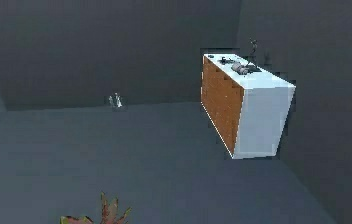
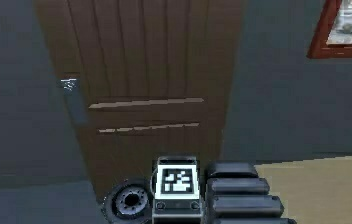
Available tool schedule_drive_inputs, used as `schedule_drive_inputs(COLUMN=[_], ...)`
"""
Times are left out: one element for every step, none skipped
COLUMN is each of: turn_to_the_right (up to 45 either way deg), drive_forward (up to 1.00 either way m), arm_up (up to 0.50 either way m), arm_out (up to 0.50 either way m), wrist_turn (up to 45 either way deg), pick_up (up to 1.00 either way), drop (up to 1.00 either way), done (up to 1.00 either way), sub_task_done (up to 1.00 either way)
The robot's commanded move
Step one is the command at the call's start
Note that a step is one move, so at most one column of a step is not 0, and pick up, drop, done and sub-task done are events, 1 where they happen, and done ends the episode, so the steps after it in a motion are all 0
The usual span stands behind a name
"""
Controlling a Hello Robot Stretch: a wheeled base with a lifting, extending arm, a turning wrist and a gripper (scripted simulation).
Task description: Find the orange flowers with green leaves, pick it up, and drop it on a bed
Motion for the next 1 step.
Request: schedule_drive_inputs(turn_to_the_right=[-6.0], drive_forward=[0.0], arm_up=[0.0], arm_out=[0.0], wrist_turn=[0.0], pick_up=[0.0], drop=[0.0], done=[0.0], sub_task_done=[0.0])
